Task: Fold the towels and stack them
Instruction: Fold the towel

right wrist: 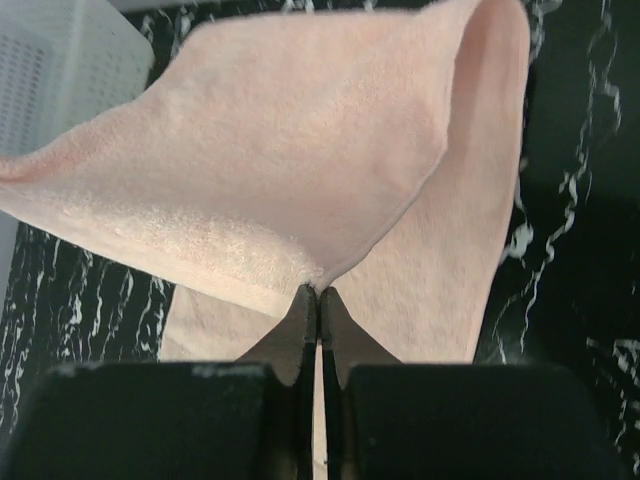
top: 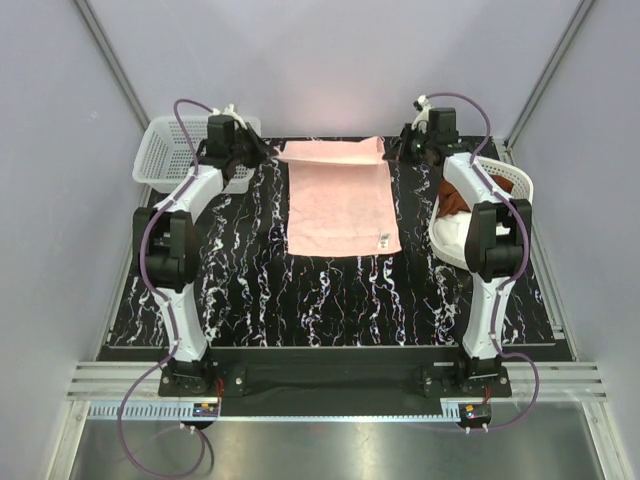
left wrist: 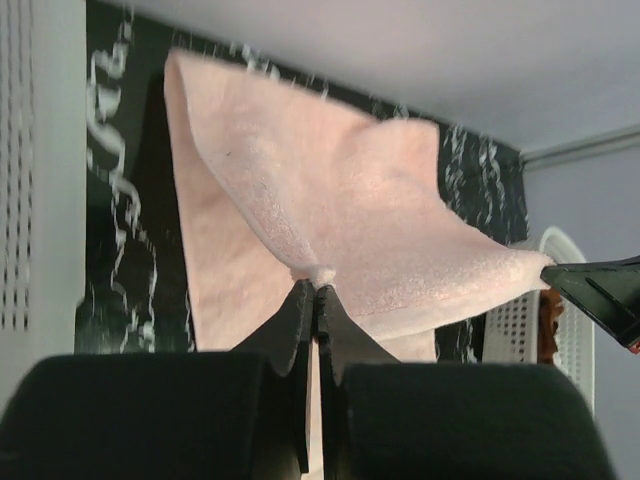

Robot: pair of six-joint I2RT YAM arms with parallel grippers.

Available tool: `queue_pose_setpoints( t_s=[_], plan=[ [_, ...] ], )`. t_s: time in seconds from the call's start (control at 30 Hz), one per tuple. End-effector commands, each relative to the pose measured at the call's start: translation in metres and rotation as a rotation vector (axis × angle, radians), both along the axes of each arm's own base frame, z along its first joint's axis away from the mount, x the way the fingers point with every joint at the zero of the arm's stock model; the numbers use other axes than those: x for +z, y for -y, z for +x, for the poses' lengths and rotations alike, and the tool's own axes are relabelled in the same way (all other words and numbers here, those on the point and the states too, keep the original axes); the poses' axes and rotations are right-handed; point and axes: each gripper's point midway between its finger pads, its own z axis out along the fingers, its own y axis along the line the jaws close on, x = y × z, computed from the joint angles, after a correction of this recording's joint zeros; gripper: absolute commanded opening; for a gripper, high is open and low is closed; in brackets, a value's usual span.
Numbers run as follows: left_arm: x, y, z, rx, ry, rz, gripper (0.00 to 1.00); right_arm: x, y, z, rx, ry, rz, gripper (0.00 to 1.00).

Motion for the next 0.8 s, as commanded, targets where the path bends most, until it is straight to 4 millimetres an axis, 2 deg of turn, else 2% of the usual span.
queue_pose_setpoints(
  t_s=[0.0, 0.13, 0.33, 0.47, 0.63, 0.77],
  plan=[
    [0.029, 0.021, -0.035, -0.077, 0.035, -0.051, 0.0, 0.03, 0.01, -0.029, -0.017, -0.015, -0.004, 0.0],
    [0.007, 0.031, -0.066, -0.092, -0.039, -0.024, 0.0, -0.002, 0.014, -0.063, -0.011, -0.134, -0.021, 0.0],
    [-0.009, 0.032, -0.099, -0.097, -0.105, -0.008, 0.0, -0.015, 0.021, -0.099, -0.009, -0.193, -0.06, 0.0],
    [-0.015, 0.034, -0.118, -0.112, -0.135, -0.003, 0.0, -0.02, 0.026, -0.117, -0.006, -0.208, -0.081, 0.0],
    [-0.044, 0.051, -0.146, -0.143, -0.208, -0.061, 0.0, -0.036, 0.031, -0.136, 0.002, -0.247, -0.116, 0.0],
    [-0.069, 0.065, -0.165, -0.171, -0.257, -0.037, 0.0, -0.053, 0.036, -0.147, -0.014, -0.283, -0.142, 0.01]
  ],
)
